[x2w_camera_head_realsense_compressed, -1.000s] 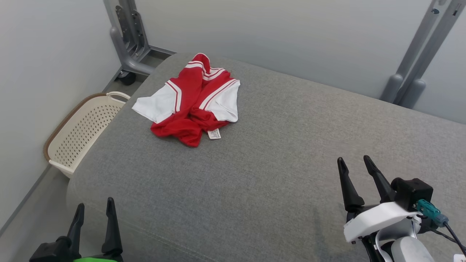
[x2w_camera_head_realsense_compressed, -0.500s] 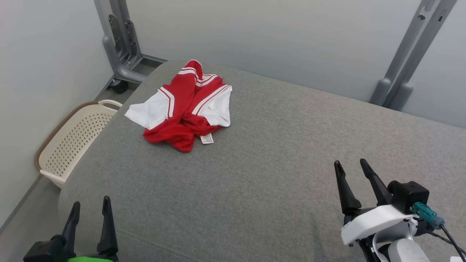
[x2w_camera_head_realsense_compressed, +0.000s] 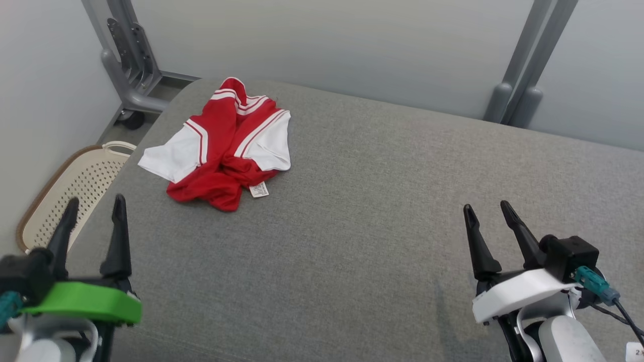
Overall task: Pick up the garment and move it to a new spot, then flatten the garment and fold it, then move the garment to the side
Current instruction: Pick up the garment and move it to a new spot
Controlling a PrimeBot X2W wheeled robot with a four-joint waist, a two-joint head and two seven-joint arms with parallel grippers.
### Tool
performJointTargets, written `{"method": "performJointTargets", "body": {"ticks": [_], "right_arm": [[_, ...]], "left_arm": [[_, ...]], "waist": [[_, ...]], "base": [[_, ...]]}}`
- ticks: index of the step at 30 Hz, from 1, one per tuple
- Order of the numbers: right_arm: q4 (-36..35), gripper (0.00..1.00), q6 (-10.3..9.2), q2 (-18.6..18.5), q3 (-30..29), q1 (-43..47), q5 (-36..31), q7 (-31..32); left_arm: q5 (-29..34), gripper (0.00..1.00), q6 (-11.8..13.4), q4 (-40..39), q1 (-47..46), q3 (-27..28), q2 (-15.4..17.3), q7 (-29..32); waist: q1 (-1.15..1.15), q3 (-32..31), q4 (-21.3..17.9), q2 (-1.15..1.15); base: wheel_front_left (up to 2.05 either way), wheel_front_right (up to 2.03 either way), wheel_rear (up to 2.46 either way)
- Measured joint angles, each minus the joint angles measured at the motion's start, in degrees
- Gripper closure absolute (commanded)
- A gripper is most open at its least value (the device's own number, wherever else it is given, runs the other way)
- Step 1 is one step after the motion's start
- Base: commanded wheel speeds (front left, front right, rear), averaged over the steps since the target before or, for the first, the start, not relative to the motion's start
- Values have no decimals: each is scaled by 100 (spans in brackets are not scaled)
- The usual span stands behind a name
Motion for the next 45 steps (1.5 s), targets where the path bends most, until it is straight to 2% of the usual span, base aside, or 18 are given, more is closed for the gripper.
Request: {"method": "performJointTargets", "body": {"ticks": [6, 10, 18, 29, 45], "right_arm": [[-223, 0, 0, -2, 66, -307, -199, 132], [-396, 0, 0, -1, 154, -599, -283, 205], [-688, 0, 0, -3, 213, -975, -399, 282], [-950, 0, 0, -7, 122, -1228, -516, 303], [-1344, 0, 0, -7, -36, -1631, -701, 297]], "left_arm": [[-33, 0, -332, 149, -1203, 1, 405, 501], [-138, 0, -613, 619, -2160, -67, 634, 983], [-575, 0, -875, 1714, -3239, -2, 853, 1617], [-1078, 0, -1074, 2704, -3788, -59, 1112, 2303], [-1446, 0, -1136, 3721, -4197, -77, 1294, 2350]], "waist": [[0, 327, -217, 0], [0, 623, -501, 0], [0, 1194, -1009, 0], [1, 2066, -1587, 0], [1, 3386, -2086, 0]], "base": [[0, 0, 0], [0, 0, 0], [0, 0, 0], [0, 0, 0], [0, 0, 0]]}}
